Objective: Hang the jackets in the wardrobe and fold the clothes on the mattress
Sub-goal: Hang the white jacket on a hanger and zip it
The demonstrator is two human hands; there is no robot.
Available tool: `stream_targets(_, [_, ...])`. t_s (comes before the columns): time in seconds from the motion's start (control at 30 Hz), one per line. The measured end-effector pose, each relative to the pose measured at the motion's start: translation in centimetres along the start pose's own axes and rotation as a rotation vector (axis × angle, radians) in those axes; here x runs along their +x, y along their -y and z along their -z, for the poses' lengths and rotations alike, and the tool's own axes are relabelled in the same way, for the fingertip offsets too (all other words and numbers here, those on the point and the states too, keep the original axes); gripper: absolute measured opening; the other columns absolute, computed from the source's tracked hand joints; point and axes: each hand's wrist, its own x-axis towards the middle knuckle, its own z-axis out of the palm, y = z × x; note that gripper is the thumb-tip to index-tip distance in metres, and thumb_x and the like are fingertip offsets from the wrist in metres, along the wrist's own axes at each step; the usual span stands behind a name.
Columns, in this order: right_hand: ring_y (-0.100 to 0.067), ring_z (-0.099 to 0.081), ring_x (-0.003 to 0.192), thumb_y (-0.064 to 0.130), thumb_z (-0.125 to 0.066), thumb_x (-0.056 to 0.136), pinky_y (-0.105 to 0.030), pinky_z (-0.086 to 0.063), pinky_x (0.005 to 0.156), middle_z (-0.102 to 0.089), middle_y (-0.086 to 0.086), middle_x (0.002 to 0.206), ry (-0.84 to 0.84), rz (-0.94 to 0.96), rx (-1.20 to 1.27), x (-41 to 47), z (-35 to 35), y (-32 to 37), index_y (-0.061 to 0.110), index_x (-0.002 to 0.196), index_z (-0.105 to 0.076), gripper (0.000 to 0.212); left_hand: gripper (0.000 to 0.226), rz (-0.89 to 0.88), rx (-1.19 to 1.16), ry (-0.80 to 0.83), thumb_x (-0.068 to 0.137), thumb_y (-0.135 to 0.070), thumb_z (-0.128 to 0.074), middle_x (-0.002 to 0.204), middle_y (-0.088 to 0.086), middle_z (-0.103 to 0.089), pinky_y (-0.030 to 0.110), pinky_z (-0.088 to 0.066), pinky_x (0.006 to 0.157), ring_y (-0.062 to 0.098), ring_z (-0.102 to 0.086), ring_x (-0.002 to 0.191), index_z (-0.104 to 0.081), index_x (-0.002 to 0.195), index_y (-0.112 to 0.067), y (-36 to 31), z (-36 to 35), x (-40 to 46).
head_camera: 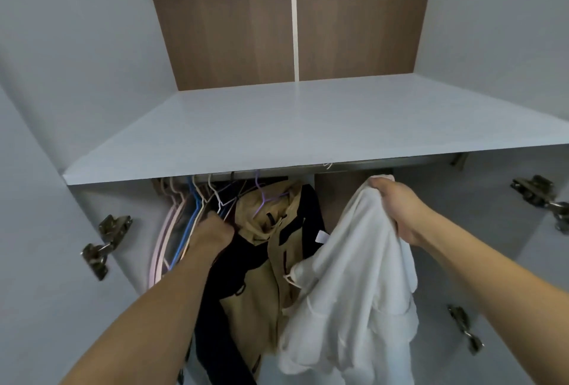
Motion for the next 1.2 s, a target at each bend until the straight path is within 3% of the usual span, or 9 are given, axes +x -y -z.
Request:
stream_targets(0.13, [-0.03,-0.064,0.08,0.026,-0.054,0.095,-0.033,-0.051,0.075,-0.066,-0.021,0.097,-0.016,0.029,-0.164,0.9,0.0,0.0,0.005,0.1,-0.064,0.024,0.052,0.035,0.098,-0.092,0.091,-0.025,-0.054,0.133,0.022,-0.049,0.045,-0.045,0.101,0.038,-0.05,0.121,-0.045,0.135,0.0,-1.2,-0.4,0.0])
stream_targets(0.23, [-0.031,-0.066,0.084,0.031,-0.054,0.096,-0.041,-0.052,0.087,-0.068,-0.019,0.094,-0.03,0.069,-0.279,1.7,0.4,-0.2,0.007,0.092,-0.064,0.027,0.06,-0.013,0.239,-0.186,0.093,-0.03,-0.055,0.145,0.019,-0.034,0.045,-0.037,0.105,0.037,-0.036,0.132,-0.034,0.142,-0.002,-1.9,-0.7,-0.3])
stream_targets(0.3, [-0.028,-0.064,0.09,0.041,-0.052,0.097,-0.04,-0.049,0.088,-0.066,-0.012,0.1,-0.061,0.113,-0.431,2.2,0.6,-0.6,0.008,0.096,-0.06,0.034,0.065,0.03,0.137,-0.141,0.092,-0.032,-0.057,0.146,0.02,-0.038,0.046,-0.037,0.106,0.037,-0.039,0.133,-0.031,0.144,-0.002,-1.9,-1.1,0.5])
stream_targets(0.4, [-0.021,-0.053,0.072,0.042,-0.048,0.1,-0.033,-0.041,0.065,-0.055,-0.005,0.081,-0.098,0.207,-0.748,2.7,0.9,-0.9,0.013,0.075,-0.046,0.039,0.05,0.041,-0.092,-0.102,0.097,-0.023,-0.051,0.136,0.028,-0.05,0.047,-0.043,0.102,0.042,-0.05,0.124,-0.04,0.138,0.004,-1.5,-1.5,2.5])
stream_targets(0.53, [-0.025,-0.053,0.065,0.04,-0.045,0.101,-0.035,-0.039,0.06,-0.056,-0.01,0.075,-0.182,0.301,-1.023,3.2,1.7,-0.3,0.01,0.077,-0.047,0.038,0.039,-0.042,-0.117,-0.263,0.106,-0.023,-0.038,0.118,0.033,-0.061,0.041,-0.046,0.083,0.046,-0.059,0.109,-0.059,0.116,0.009,-1.9,-0.1,2.6])
stream_targets(0.67, [-0.023,-0.054,0.064,0.037,-0.045,0.102,-0.033,-0.038,0.06,-0.057,-0.007,0.073,-0.221,0.347,-0.986,3.6,2.7,0.1,0.007,0.091,-0.055,0.034,0.034,-0.131,-0.029,-0.385,0.105,-0.018,-0.038,0.104,0.032,-0.065,0.04,-0.044,0.07,0.046,-0.062,0.096,-0.06,0.106,0.008,-2.6,2.0,0.8])
stream_targets(0.83, [-0.028,-0.057,0.07,0.04,-0.045,0.101,-0.033,-0.038,0.059,-0.059,-0.012,0.076,-0.087,0.272,-1.07,4.1,2.7,-1.3,0.011,0.074,-0.049,0.041,0.02,-0.123,-0.015,-0.372,0.095,-0.004,-0.047,0.106,0.03,-0.065,0.036,-0.039,0.069,0.044,-0.062,0.097,-0.058,0.108,0.006,-1.9,3.9,-4.1])
stream_targets(1.0, [-0.034,-0.057,0.1,0.04,-0.048,0.101,-0.035,-0.041,0.079,-0.059,-0.022,0.117,-0.103,0.173,-0.748,4.7,3.7,-3.6,-0.005,0.125,-0.054,0.051,0.031,-0.037,0.048,-0.372,0.088,0.0,-0.047,0.11,0.03,-0.063,0.041,-0.043,0.075,0.047,-0.06,0.1,-0.052,0.118,0.002,0.0,5.6,-9.7])
stream_targets(1.2, [-0.032,-0.059,0.105,0.05,-0.048,0.098,-0.043,-0.047,0.097,-0.057,-0.015,0.125,-0.022,0.045,-0.413,3.9,5.0,-4.0,0.006,0.142,-0.042,0.062,0.012,-0.001,0.243,-0.47,0.1,-0.016,-0.04,0.094,0.027,-0.064,0.039,-0.037,0.065,0.043,-0.057,0.08,-0.043,0.092,-0.007,0.5,7.7,-20.6])
